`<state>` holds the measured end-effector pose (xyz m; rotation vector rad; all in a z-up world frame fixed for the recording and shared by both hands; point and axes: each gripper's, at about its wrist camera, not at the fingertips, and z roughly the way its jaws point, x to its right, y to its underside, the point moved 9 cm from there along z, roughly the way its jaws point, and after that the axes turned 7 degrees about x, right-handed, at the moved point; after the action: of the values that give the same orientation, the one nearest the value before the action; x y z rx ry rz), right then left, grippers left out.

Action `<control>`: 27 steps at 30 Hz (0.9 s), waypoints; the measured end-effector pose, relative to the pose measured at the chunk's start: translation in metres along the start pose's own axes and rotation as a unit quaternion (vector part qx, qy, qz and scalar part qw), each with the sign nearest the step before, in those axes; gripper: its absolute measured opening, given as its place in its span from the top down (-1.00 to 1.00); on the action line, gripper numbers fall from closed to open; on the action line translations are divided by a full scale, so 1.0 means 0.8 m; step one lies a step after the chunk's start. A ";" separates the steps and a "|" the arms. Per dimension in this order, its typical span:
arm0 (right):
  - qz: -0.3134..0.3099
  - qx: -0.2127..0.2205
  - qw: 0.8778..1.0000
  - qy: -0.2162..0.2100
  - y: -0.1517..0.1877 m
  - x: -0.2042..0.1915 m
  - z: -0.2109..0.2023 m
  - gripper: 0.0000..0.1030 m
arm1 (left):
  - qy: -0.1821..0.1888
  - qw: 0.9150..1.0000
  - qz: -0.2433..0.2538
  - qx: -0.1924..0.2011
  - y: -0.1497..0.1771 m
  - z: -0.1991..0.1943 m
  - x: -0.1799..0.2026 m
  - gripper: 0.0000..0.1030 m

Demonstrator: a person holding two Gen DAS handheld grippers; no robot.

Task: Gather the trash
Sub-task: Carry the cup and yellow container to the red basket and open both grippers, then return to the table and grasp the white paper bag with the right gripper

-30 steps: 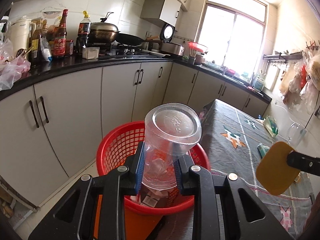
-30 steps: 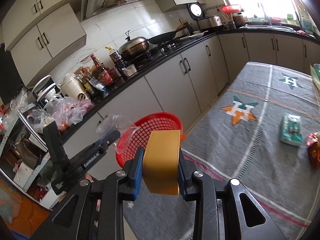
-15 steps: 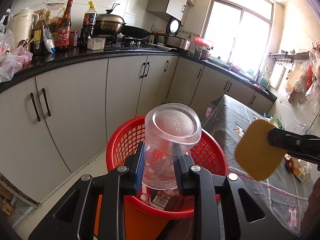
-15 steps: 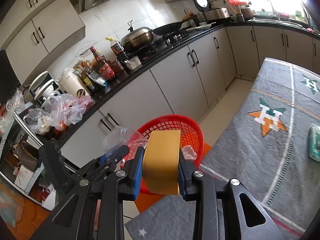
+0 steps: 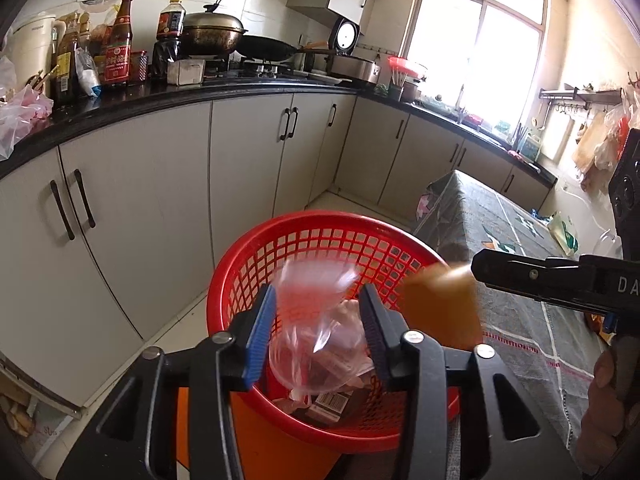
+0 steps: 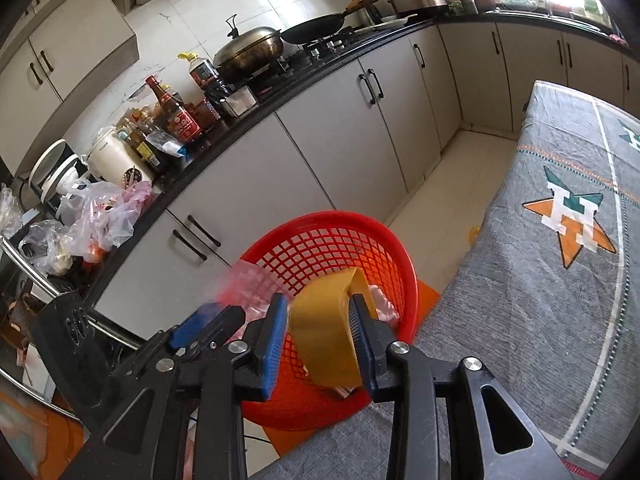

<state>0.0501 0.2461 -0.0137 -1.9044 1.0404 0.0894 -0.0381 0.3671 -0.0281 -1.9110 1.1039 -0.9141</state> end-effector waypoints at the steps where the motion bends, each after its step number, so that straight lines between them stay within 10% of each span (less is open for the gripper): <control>1: -0.002 0.003 1.000 0.002 -0.001 0.001 -0.002 0.16 | 0.000 1.000 0.000 0.000 0.000 -0.001 0.000 0.18; 11: 0.007 0.042 0.999 0.017 -0.005 0.023 -0.058 -0.16 | 0.019 1.000 0.000 0.010 -0.003 -0.028 0.028 0.12; 27: 0.059 0.088 0.993 0.061 0.029 0.133 -0.192 -0.26 | 0.098 0.990 0.095 -0.020 0.042 -0.048 0.203 0.02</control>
<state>0.0499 0.0591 0.0090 -1.7054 1.2023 -0.0506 -0.0222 0.1995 -0.0039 -1.7393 1.4040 -0.9922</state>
